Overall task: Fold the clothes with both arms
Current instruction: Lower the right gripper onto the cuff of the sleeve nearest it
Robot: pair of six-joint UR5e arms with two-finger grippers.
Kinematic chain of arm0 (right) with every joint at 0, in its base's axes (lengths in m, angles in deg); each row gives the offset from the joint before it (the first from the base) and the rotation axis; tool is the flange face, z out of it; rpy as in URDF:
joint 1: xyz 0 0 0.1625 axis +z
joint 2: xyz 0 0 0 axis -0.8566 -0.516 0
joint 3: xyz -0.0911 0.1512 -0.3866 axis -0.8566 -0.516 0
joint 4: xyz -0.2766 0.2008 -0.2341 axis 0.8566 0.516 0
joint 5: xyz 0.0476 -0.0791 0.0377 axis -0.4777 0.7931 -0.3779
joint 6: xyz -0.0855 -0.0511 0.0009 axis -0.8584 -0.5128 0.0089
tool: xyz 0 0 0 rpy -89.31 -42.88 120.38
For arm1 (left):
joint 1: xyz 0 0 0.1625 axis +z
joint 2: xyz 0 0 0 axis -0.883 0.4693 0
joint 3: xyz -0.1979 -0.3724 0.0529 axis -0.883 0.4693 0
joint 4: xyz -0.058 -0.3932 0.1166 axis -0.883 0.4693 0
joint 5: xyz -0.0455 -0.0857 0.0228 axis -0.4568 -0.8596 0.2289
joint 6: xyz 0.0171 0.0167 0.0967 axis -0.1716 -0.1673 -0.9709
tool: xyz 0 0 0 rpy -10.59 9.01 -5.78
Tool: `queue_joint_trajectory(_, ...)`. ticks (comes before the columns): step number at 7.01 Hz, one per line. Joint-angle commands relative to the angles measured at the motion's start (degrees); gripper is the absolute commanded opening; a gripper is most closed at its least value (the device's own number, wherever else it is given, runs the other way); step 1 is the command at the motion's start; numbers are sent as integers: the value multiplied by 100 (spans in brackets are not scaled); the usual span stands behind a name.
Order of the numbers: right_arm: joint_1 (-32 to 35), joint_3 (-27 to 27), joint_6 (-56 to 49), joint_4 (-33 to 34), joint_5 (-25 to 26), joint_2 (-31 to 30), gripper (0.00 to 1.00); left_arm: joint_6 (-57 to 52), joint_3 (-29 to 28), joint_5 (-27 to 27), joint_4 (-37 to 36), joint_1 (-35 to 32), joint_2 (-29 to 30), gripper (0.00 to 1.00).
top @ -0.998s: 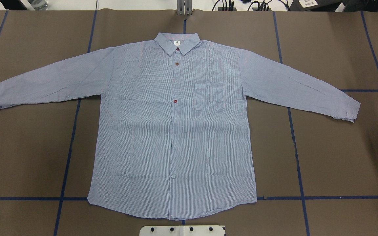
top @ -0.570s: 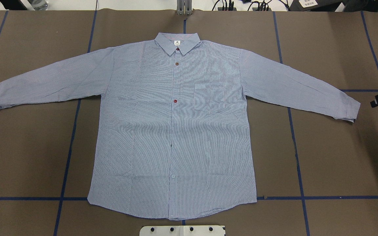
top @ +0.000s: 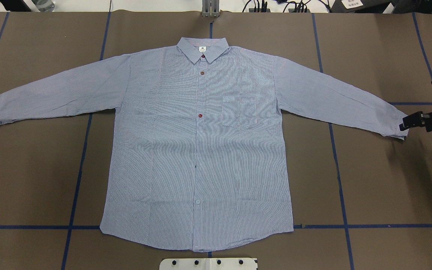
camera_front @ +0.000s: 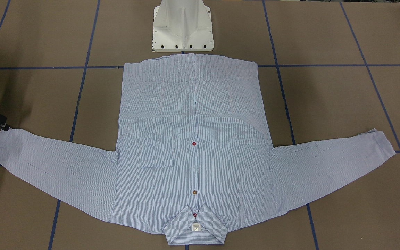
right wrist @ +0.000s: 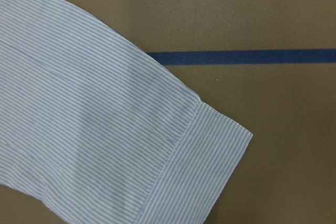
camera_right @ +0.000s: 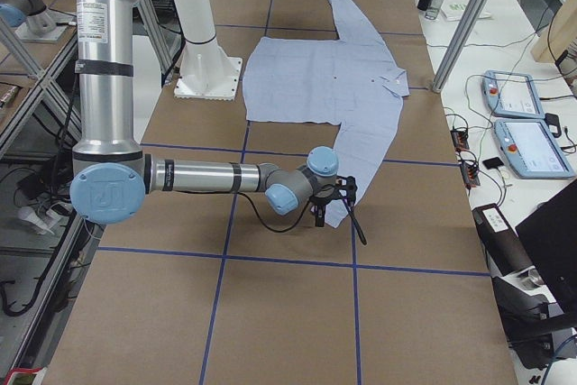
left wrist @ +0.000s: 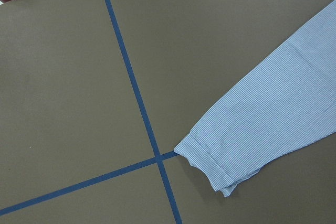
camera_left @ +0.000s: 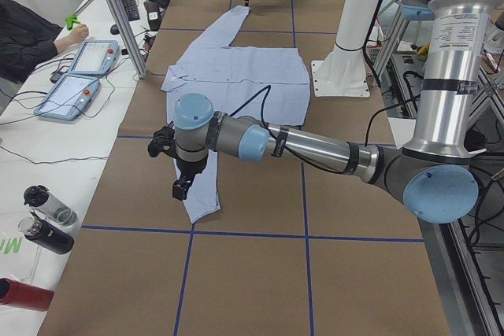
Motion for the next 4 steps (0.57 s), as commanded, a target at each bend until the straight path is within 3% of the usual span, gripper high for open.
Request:
queue_joint_trajectory(1, -130, -20, 27, -11, 20, 37, 93, 6, -14, 12, 0, 0, 6, 99)
queue_joint_trajectory(4, -130, -64, 10, 7, -15, 46, 71, 6, -23, 12, 0, 0, 6, 99)
